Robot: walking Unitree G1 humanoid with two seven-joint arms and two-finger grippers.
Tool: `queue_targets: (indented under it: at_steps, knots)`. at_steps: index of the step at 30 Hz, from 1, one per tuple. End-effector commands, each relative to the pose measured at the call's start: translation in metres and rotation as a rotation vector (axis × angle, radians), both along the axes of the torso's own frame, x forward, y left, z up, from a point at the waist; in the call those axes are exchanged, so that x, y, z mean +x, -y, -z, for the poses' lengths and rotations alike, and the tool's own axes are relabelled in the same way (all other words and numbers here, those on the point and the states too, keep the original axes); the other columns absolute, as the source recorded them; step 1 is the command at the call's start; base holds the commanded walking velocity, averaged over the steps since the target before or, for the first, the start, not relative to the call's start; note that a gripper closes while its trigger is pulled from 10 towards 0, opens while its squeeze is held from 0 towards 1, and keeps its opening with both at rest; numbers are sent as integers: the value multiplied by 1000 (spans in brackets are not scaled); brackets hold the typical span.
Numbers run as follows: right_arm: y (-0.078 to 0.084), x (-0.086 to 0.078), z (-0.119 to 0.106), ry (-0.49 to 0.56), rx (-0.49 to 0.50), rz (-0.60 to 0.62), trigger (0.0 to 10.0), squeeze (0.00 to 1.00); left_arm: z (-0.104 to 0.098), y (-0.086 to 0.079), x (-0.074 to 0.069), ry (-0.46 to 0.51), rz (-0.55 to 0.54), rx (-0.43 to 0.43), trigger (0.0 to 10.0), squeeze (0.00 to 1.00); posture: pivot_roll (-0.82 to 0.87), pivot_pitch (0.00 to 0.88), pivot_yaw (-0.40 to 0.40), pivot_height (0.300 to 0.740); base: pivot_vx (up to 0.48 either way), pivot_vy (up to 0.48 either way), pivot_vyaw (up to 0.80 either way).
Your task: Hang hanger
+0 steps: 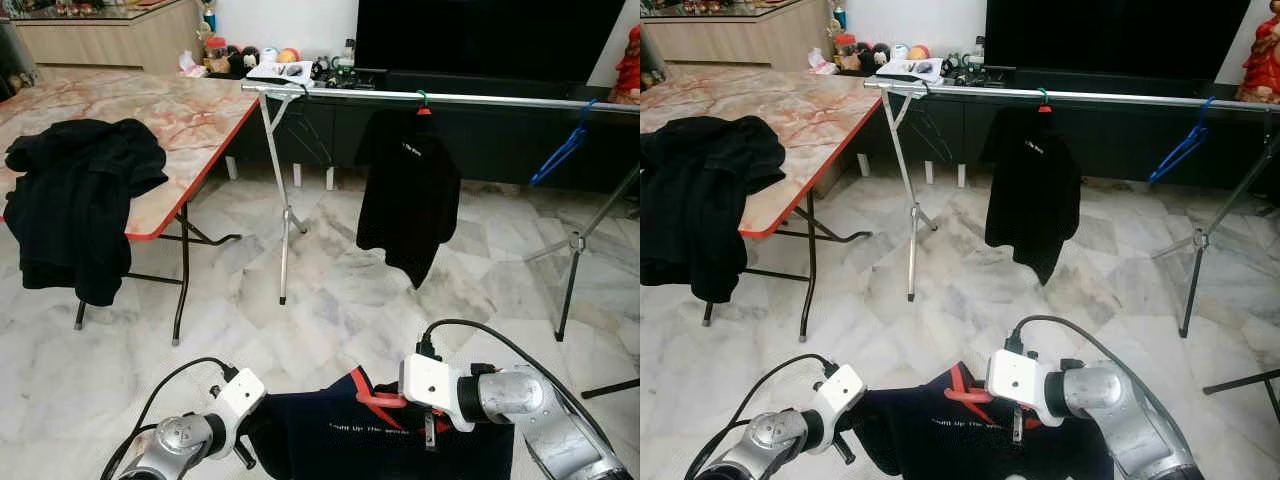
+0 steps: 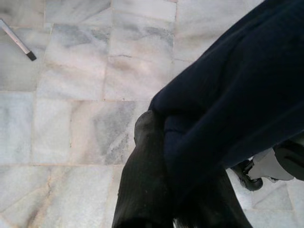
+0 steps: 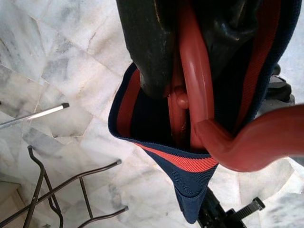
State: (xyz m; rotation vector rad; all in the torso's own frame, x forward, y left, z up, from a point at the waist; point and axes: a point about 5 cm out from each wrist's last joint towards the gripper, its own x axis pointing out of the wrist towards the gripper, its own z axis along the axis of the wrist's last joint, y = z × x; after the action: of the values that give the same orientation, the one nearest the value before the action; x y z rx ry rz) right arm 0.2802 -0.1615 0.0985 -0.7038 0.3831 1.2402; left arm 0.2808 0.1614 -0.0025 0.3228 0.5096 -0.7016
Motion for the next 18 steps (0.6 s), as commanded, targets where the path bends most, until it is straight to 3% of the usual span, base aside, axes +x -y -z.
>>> queue_targets:
  at_steps: [1,4,10,18]
  knots:
    - [2,0,-4,31,-22,-11,10000,0,1,-8,0,-3,-42,18,0,0,25,42,33,740,0,0,0]
    - [16,3,2,36,-101,45,10000,0,2,-19,0,7,-134,35,0,0,24,38,36,740,0,0,0]
    - [41,-1,16,30,-267,74,10000,0,6,-33,-4,24,-209,91,0,0,28,40,37,740,0,0,0]
    - [66,4,8,60,-261,233,10000,0,11,-57,-10,12,-368,200,0,0,26,54,42,740,0,0,0]
